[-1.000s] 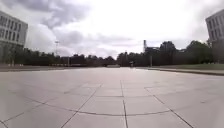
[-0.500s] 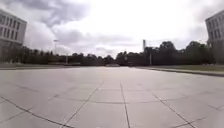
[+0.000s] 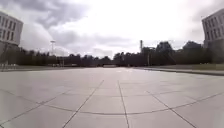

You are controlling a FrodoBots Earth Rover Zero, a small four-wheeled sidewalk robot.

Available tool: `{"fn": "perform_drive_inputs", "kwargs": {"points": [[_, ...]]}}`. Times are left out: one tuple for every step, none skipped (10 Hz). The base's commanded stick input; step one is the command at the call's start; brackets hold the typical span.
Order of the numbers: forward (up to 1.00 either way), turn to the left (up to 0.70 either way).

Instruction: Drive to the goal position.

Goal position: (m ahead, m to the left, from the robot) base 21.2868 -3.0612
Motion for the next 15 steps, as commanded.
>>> {"fn": "perform_drive_inputs", "kwargs": {"points": [[0.70, 0.00], [0.70, 0.00], [0.70, 0.00], [0.70, -0.04], [0.70, -0.10], [0.70, -0.04], [0.70, 0.00], [0.70, -0.02], [0.70, -0.12], [0.70, -0.17], [0.70, -0.08], [0.70, 0.00], [0.70, 0.00], [0.70, 0.00], [0.70, 0.00]]}}
